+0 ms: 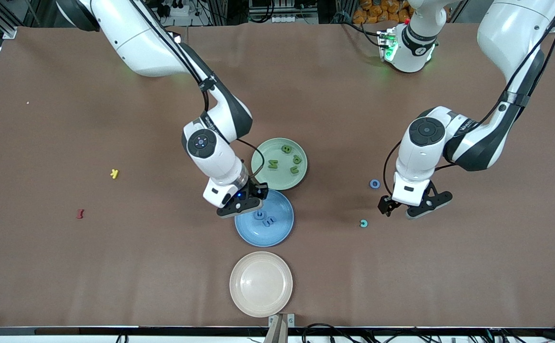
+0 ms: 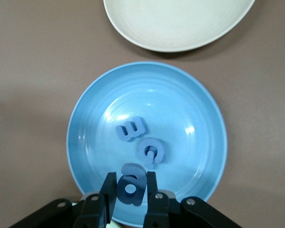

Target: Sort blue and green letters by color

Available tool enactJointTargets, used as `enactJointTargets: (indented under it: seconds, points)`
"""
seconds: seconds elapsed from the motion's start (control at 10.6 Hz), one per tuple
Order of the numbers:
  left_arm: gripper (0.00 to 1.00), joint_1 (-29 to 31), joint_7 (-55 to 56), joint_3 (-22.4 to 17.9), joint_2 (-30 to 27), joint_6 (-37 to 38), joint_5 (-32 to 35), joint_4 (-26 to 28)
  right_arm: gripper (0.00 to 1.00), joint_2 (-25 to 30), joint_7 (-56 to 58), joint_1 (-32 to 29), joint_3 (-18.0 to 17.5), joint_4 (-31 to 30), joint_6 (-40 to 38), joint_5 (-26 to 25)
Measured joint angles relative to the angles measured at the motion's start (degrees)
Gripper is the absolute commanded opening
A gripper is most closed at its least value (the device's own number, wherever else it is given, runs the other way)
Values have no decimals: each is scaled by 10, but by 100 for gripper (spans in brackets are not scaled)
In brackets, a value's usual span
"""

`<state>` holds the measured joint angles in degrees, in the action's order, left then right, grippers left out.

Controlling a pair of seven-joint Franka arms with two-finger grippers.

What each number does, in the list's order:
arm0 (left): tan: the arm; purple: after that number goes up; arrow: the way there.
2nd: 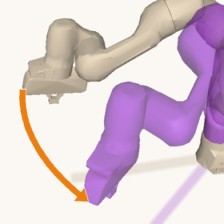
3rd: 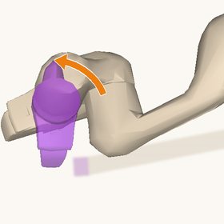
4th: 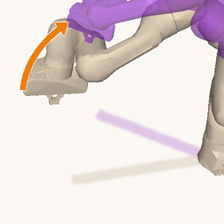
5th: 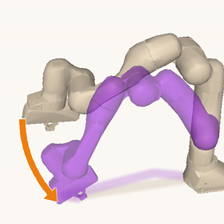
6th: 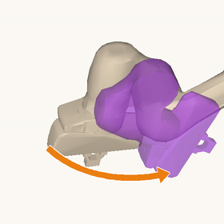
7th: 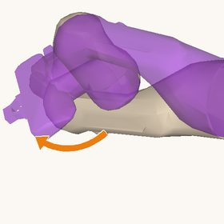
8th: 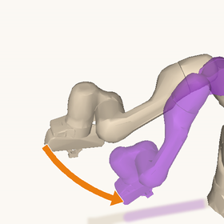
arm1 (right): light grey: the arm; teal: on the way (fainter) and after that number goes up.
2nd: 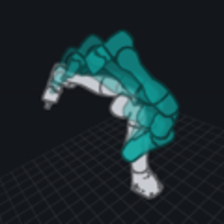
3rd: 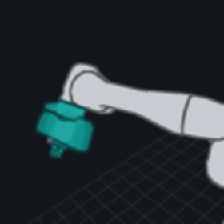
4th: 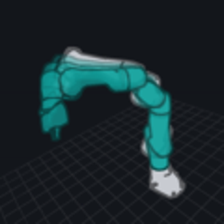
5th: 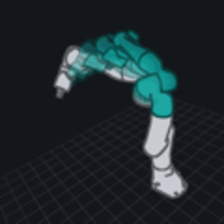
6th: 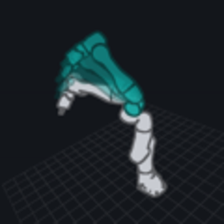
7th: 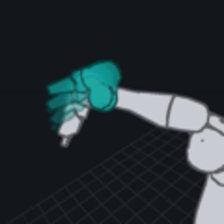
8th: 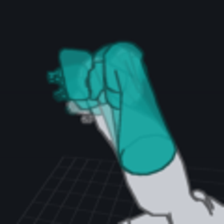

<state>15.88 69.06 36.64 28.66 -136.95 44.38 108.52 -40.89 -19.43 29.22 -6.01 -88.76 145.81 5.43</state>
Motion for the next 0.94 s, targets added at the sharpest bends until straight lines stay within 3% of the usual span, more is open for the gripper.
enactJointTargets:
  seconds: [0.19,0.28,0.75,0.94]
  points:
    - [100,4,-56,-11,-10,0,-25,18,100,-3,-8,1,0,0,-1,-1]
    - [100,-8,-117,-35,-27,0,-77,30,100,-3,11,-2,3,0,-2,-1]
    - [100,-150,-463,-255,-202,17,-344,140,100,-2,112,-67,46,8,-51,-2]
    - [100,-164,-527,-282,-283,107,-370,152,100,1,157,-120,51,9,-82,-2]
